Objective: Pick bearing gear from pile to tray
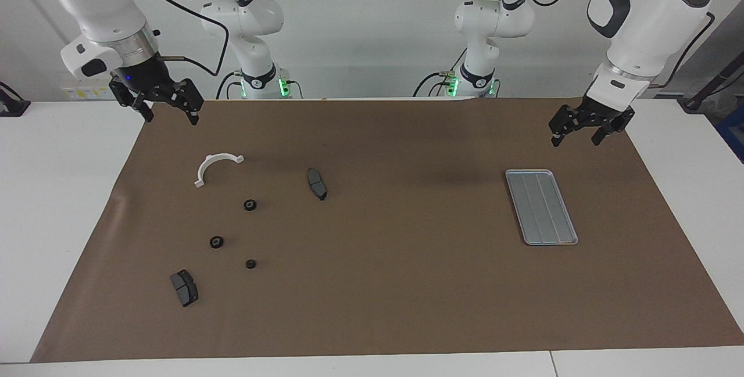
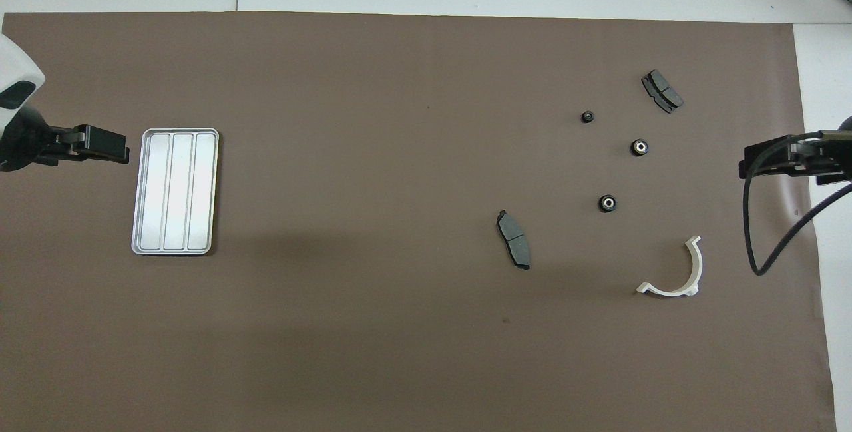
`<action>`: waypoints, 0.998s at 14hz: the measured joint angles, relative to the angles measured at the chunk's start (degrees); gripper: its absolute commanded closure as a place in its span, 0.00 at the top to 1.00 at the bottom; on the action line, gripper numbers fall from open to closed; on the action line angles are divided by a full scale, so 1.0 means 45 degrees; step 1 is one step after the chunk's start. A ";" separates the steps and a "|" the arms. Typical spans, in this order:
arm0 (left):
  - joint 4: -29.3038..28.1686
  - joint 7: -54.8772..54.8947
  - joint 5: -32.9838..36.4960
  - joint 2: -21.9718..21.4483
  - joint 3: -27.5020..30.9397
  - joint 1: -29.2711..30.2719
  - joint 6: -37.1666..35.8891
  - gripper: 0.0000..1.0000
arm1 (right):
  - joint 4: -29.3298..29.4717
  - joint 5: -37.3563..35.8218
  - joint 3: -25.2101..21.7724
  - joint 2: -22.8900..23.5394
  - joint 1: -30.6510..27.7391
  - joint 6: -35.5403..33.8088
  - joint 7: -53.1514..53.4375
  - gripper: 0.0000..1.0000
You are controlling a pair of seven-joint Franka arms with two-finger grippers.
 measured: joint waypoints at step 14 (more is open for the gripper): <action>0.0000 0.0000 0.0000 0.0000 0.0000 0.0000 0.0000 1.00 | -0.0827 0.0250 0.0026 0.0430 0.0297 0.1822 -0.0002 1.00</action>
